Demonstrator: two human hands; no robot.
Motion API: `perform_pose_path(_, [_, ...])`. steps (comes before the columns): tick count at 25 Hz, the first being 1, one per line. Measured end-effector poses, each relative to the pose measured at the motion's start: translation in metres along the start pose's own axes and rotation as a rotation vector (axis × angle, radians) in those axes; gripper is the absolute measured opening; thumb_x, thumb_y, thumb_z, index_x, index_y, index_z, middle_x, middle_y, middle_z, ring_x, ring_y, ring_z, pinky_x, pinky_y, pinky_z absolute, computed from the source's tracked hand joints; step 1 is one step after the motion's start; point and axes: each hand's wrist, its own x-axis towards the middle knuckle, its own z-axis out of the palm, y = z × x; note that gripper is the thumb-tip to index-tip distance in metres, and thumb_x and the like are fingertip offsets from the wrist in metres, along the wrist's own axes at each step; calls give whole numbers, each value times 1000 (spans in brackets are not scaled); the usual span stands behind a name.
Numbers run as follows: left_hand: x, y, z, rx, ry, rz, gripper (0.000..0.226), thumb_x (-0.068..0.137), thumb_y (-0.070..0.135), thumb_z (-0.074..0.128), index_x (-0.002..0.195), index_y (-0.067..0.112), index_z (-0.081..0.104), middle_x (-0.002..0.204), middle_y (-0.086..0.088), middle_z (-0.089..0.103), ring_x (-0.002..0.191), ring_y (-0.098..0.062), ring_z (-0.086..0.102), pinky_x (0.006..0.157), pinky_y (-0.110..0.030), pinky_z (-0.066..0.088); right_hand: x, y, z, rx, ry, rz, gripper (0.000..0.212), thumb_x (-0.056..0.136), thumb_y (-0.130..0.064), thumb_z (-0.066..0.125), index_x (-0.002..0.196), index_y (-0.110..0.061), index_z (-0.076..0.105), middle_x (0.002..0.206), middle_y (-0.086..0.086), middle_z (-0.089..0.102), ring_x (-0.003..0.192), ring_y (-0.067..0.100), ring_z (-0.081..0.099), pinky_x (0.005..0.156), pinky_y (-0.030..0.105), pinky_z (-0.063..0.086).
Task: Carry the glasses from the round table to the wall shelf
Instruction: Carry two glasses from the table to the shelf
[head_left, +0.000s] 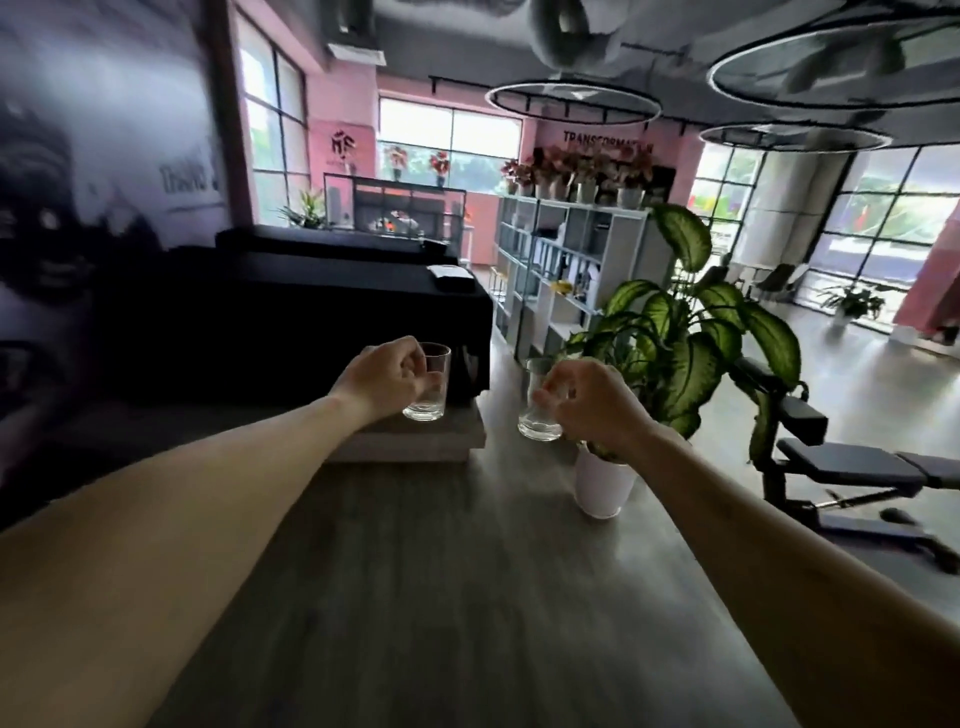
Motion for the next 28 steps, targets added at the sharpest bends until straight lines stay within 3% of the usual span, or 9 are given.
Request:
perform_pose_path(3, [11, -59, -41, 80, 58, -104, 23, 81, 44, 71, 75, 29, 55, 74, 7, 66, 76, -12, 65, 72, -31, 50, 64, -28, 63, 41, -57, -111, 16, 81, -37, 73, 79, -21, 72, 84, 3, 69, 80, 19, 64, 72, 30, 48])
perform_pose_path(8, [48, -141, -93, 176, 199, -236, 21, 82, 44, 70, 77, 29, 56, 81, 7, 66, 79, -11, 64, 73, -31, 52, 167, -75, 155, 152, -139, -253, 16, 76, -42, 75, 69, -32, 63, 77, -7, 59, 69, 9, 57, 57, 18, 35])
perform_pose_path(12, [95, -199, -119, 213, 278, -318, 23, 79, 48, 71, 73, 33, 54, 69, 9, 64, 72, -10, 65, 65, -27, 47, 259, -99, 211, 201, -236, -355, 18, 75, -41, 76, 66, -34, 62, 84, -2, 63, 80, 17, 61, 71, 24, 41])
perform_pose_path(17, [130, -254, -151, 275, 380, -436, 24, 77, 53, 69, 73, 37, 52, 73, 12, 64, 72, -3, 61, 59, -21, 38, 352, -133, 267, 248, -301, -448, 16, 76, -43, 74, 69, -37, 62, 92, -2, 62, 87, 17, 59, 76, 28, 44])
perform_pose_path(22, [112, -317, -213, 373, 525, -610, 25, 80, 48, 72, 75, 30, 54, 69, 9, 59, 66, -9, 57, 58, -27, 40, 396, -226, 349, 327, -451, -619, 14, 79, -42, 74, 72, -36, 63, 97, -1, 63, 90, 16, 60, 80, 31, 49])
perform_pose_path(28, [71, -410, -288, 420, 607, -767, 25, 78, 46, 74, 80, 28, 57, 84, 3, 68, 81, -15, 64, 73, -34, 51, 415, -336, 453, 365, -569, -777, 14, 80, -42, 73, 79, -29, 69, 93, -3, 64, 86, 14, 61, 77, 31, 52])
